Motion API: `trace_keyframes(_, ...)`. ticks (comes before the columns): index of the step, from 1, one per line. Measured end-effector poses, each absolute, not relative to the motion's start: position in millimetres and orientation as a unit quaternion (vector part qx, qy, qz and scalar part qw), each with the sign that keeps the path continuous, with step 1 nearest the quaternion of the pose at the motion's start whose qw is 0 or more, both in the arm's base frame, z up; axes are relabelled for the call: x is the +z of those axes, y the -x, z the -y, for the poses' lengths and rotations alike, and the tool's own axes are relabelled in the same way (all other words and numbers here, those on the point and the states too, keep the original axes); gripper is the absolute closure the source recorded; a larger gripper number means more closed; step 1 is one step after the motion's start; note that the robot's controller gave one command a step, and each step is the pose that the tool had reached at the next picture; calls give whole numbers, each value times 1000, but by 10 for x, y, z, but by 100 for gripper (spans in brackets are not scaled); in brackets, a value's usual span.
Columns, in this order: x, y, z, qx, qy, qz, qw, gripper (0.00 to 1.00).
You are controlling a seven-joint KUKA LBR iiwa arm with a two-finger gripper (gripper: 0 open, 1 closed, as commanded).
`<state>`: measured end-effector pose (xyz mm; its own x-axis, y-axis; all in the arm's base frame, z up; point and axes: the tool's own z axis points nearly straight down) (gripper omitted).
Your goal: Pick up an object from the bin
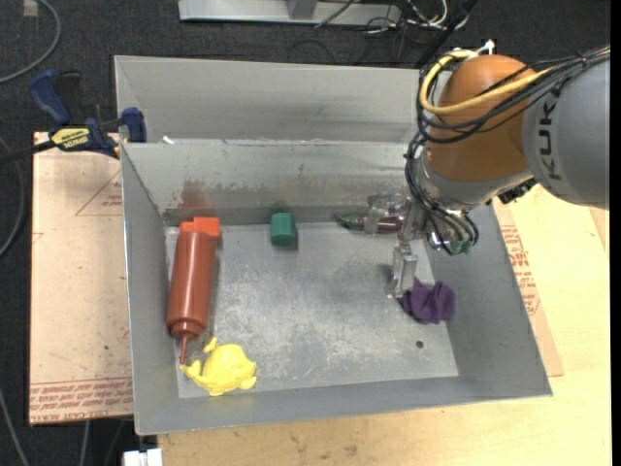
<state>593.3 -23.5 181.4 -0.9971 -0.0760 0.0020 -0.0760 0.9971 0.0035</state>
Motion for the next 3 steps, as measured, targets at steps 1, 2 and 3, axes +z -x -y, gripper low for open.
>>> trace_keyframes(1, 1693, -5937, 758, 0, -67, 998, -5, 0)
trace_keyframes(2, 1367, -5772, 971, 1, -45, 999, 0, 0)
trace_keyframes(3, 698, -5672, 1035, -1, 36, 999, -6, 100)
